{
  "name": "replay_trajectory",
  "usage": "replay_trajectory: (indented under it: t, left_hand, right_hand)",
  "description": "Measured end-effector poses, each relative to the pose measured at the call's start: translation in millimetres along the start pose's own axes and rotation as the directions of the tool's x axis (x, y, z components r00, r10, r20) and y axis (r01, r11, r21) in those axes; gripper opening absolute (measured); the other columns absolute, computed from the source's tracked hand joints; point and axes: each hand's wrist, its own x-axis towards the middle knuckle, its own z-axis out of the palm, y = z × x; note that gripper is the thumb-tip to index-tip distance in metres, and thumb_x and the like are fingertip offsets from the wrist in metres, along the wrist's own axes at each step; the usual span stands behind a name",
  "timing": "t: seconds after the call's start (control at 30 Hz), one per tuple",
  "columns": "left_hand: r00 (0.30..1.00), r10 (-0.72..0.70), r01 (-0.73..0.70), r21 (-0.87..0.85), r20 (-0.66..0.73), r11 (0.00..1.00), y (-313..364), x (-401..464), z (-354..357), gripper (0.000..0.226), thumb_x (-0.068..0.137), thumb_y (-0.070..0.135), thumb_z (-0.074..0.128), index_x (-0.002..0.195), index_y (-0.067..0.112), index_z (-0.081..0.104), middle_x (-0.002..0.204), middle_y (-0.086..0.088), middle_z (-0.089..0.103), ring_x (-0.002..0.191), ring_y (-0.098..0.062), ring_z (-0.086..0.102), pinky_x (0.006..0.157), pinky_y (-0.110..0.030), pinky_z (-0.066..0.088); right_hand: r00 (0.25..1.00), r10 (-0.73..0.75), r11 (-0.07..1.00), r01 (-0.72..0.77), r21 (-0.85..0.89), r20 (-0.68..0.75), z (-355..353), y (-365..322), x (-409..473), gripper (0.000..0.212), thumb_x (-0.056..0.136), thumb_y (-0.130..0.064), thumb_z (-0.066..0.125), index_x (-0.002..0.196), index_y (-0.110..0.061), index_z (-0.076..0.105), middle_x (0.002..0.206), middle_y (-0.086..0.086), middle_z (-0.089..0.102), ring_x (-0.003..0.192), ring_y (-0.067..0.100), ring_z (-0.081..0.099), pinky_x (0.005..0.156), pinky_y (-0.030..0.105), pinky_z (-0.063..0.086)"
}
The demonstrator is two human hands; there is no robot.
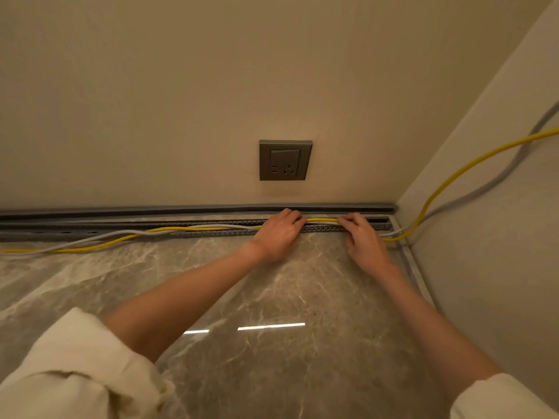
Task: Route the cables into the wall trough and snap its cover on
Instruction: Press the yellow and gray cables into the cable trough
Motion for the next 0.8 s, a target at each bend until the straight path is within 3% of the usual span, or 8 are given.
replay_trajectory:
  t: [0.1,0.23,0.47,0.63,0.8]
  left_hand:
    - [1.000,-0.017,0.017,-0.015,-0.018,1.000,0.3,3.8,2.9,0.045,0.089,0.019,0.052,0.132,0.008,0.044,0.126,-0.013,0.051,0.113,-0.029,0.047,0.091,-0.042,0.047]
    - [1.000,-0.001,0.001,0.012,-0.008,1.000,-0.6,3.5,3.2,0.046,0.090,0.021,0.050,0.133,0.007,0.043,0.127,-0.014,0.049,0.114,-0.030,0.045,0.092,-0.042,0.047]
    - [1.000,0.005,-0.006,0.054,0.011,0.999,-1.4,0.7,3.5,0.052,0.092,0.023,0.049,0.139,0.007,0.036,0.134,-0.014,0.044,0.119,-0.030,0.042,0.097,-0.042,0.046]
    - [1.000,0.021,-0.022,0.043,0.017,0.999,-0.2,-8.4,11.2,0.057,0.093,0.018,0.044,0.144,0.004,0.023,0.143,-0.017,0.034,0.131,-0.032,0.031,0.109,-0.043,0.037]
    - [1.000,0.004,-0.004,0.029,-0.003,1.000,1.4,-7.0,12.1,0.057,0.091,0.019,0.045,0.143,0.005,0.026,0.142,-0.018,0.035,0.131,-0.032,0.032,0.109,-0.043,0.037]
  right_hand:
    - [0.995,0.086,0.995,-0.088,-0.045,-0.039,-9.8,10.8,-2.7,0.034,0.085,-0.001,0.056,0.118,-0.006,0.060,0.118,0.014,0.054,0.107,0.032,0.055,0.085,0.045,0.051]
    - [0.969,0.222,0.958,-0.196,-0.209,0.111,-24.8,29.1,5.9,0.023,0.089,-0.005,0.051,0.109,-0.003,0.062,0.112,0.019,0.056,0.106,0.037,0.055,0.087,0.044,0.050]
    - [0.918,0.237,0.906,-0.090,-0.413,0.319,-39.2,32.6,23.9,0.020,0.090,-0.013,0.051,0.101,-0.007,0.067,0.107,0.018,0.067,0.103,0.033,0.061,0.082,0.036,0.050]
    - [0.967,0.180,0.835,-0.054,-0.547,0.179,-47.1,31.3,28.3,0.021,0.090,-0.009,0.050,0.099,-0.013,0.069,0.099,0.015,0.069,0.101,0.033,0.059,0.079,0.034,0.048]
    - [0.968,0.092,0.780,0.076,-0.621,0.233,-50.2,29.6,34.3,0.023,0.092,-0.004,0.045,0.106,-0.010,0.062,0.107,0.012,0.067,0.101,0.030,0.064,0.076,0.035,0.050]
